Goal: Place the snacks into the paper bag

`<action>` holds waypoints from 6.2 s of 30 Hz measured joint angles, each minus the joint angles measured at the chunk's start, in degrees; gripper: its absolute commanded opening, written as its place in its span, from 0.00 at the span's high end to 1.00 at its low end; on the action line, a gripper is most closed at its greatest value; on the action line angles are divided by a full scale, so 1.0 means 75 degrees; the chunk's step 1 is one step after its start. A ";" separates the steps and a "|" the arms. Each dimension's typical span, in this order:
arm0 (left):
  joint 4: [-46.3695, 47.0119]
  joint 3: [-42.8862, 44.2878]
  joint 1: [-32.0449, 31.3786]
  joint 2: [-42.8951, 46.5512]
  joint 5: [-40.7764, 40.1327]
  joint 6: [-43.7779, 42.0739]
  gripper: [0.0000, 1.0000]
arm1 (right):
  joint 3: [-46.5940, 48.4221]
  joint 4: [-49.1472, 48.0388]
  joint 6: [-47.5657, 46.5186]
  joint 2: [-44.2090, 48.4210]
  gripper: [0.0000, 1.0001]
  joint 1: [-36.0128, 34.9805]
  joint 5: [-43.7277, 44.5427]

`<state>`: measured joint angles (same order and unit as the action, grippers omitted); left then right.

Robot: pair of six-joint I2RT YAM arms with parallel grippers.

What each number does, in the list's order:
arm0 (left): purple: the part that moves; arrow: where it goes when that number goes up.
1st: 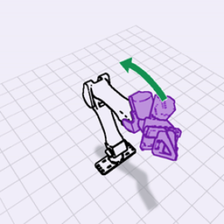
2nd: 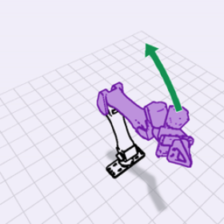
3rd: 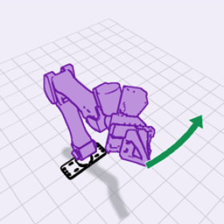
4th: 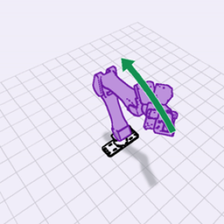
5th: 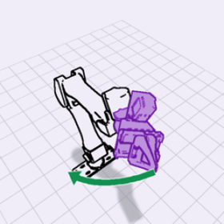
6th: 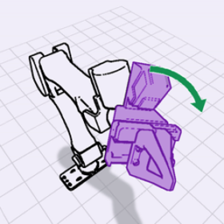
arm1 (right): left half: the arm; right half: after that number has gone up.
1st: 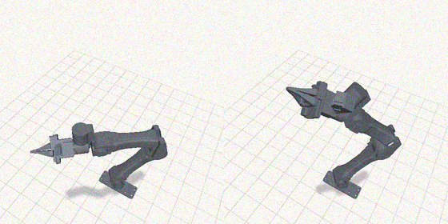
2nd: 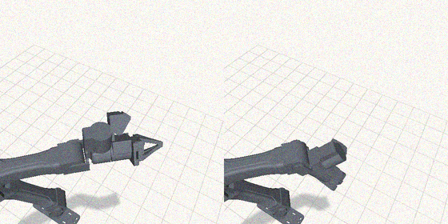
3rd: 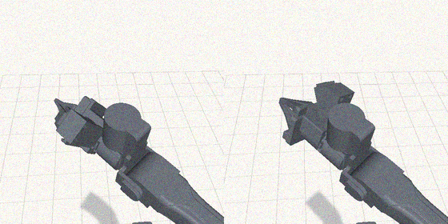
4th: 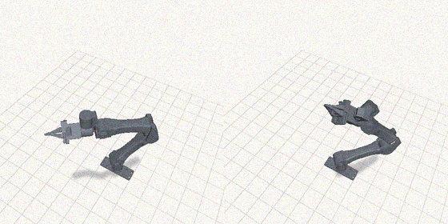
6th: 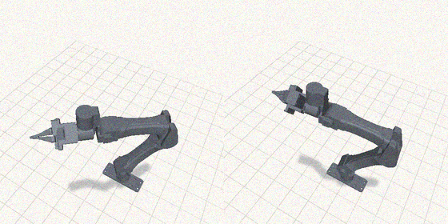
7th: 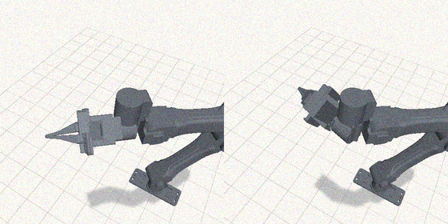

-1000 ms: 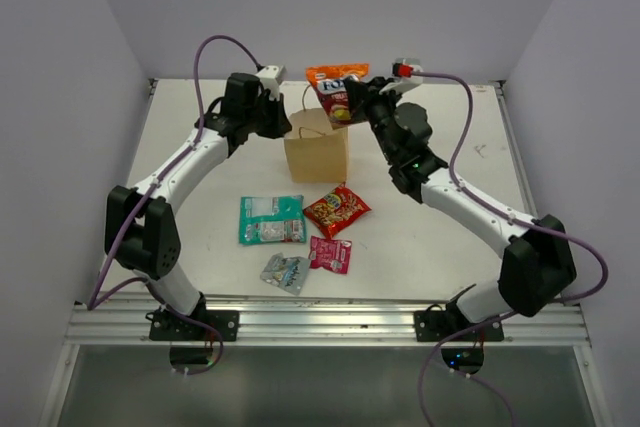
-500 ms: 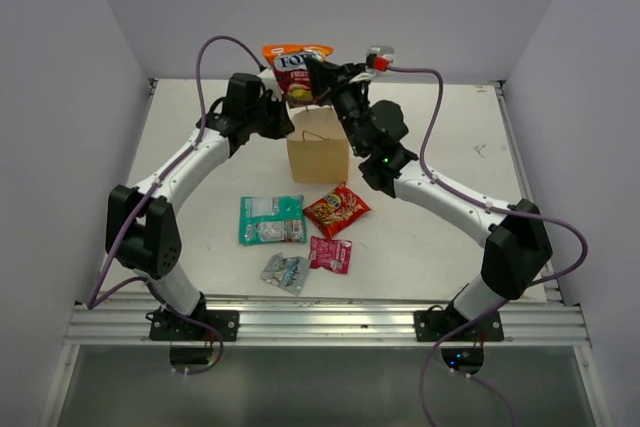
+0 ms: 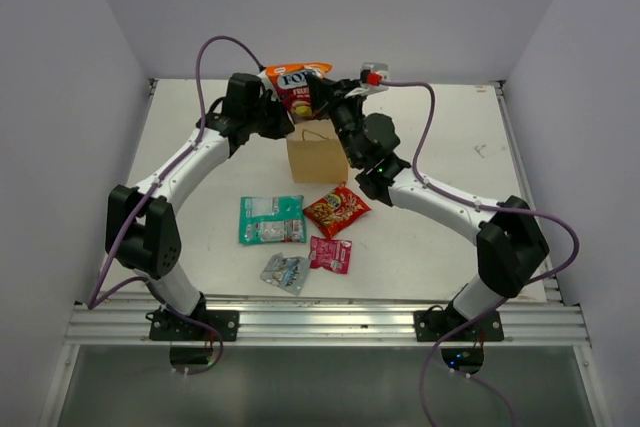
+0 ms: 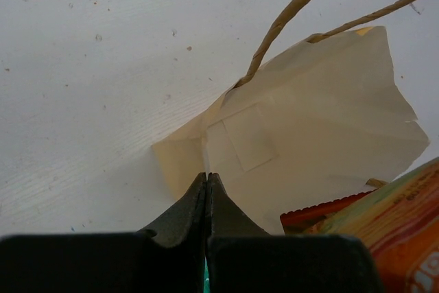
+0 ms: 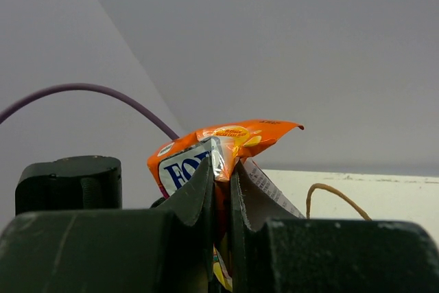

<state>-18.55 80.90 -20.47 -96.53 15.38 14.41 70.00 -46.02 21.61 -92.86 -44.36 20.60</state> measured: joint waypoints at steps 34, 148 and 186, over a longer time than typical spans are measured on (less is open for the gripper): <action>-0.0192 0.0000 0.0006 -0.0009 0.0087 -0.0023 1.00 | -0.1935 -0.1658 -0.0117 -0.1084 1.00 -0.0041 0.1515; 0.0029 -0.0632 -0.0332 0.0644 -0.0411 0.0140 1.00 | -0.1370 0.2684 -0.5741 0.0918 1.00 0.0047 -0.1236; 0.0009 -0.0603 -0.0332 0.0647 -0.0399 0.0131 1.00 | -0.1131 0.4788 -0.6292 0.1504 1.00 0.0221 -0.1314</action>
<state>-18.48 76.38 -22.96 -91.68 12.38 15.40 61.52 -10.11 -25.58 -81.58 -42.70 10.74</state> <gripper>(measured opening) 0.007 0.028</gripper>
